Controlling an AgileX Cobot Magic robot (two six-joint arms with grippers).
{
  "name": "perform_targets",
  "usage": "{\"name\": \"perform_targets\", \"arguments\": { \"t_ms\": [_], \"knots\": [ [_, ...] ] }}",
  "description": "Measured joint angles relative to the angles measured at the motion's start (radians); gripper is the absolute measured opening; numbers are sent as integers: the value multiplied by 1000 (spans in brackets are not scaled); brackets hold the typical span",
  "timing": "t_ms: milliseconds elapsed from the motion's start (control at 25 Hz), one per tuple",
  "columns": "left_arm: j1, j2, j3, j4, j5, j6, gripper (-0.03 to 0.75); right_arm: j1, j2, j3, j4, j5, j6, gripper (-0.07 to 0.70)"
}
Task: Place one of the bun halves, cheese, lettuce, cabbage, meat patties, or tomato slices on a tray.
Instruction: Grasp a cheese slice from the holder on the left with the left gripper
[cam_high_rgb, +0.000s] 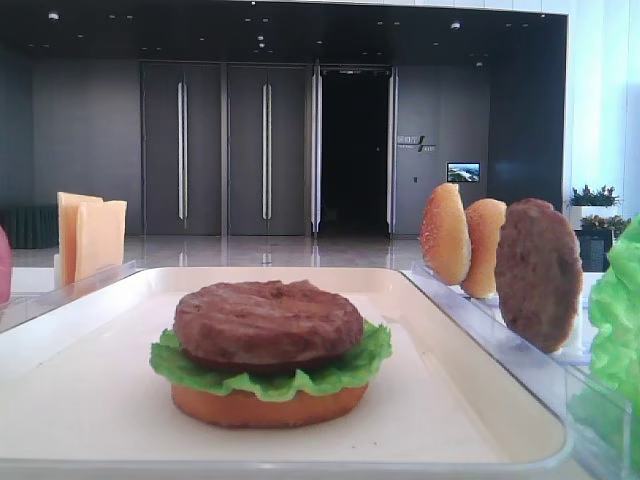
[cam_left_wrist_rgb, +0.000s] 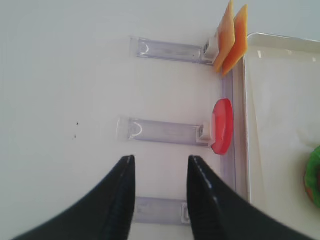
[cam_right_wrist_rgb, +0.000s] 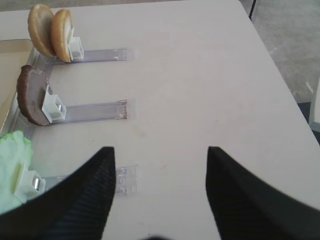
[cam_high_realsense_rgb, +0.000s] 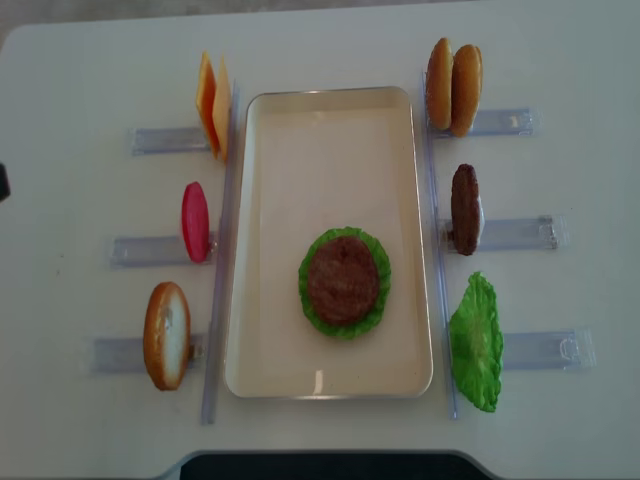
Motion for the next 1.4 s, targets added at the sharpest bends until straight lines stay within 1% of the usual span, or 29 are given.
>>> {"name": "perform_targets", "arguments": {
  "t_ms": [200, 320, 400, 480, 640, 800, 920, 1040, 1160, 1400],
  "knots": [
    [0, 324, -171, -13, -12, 39, 284, 0, 0, 1, 0, 0, 0, 414],
    [0, 495, -283, -15, -10, 59, 333, 0, 0, 1, 0, 1, 0, 414],
    [0, 594, -360, -24, 3, 63, 362, 0, 0, 1, 0, 1, 0, 414],
    [0, 690, -445, -30, 14, 65, 375, 0, 0, 1, 0, 1, 0, 414],
    [0, 835, -595, -51, 30, 65, 382, 0, 0, 1, 0, 1, 0, 414],
    [0, 946, -717, -68, 37, 65, 382, 0, 0, 1, 0, 1, 0, 414],
    [0, 1015, -797, -81, 65, 63, 383, 0, 0, 1, 0, 1, 0, 414],
    [0, 1070, -859, -81, 100, 51, 383, 0, 0, 1, 0, 1, 0, 414],
    [0, 1102, -896, -81, 133, 47, 383, 0, 0, 1, 0, 1, 0, 414],
    [-6, 1107, -910, -80, 147, 34, 383, 0, 0, 1, 0, 1, 0, 414]
  ]
}}
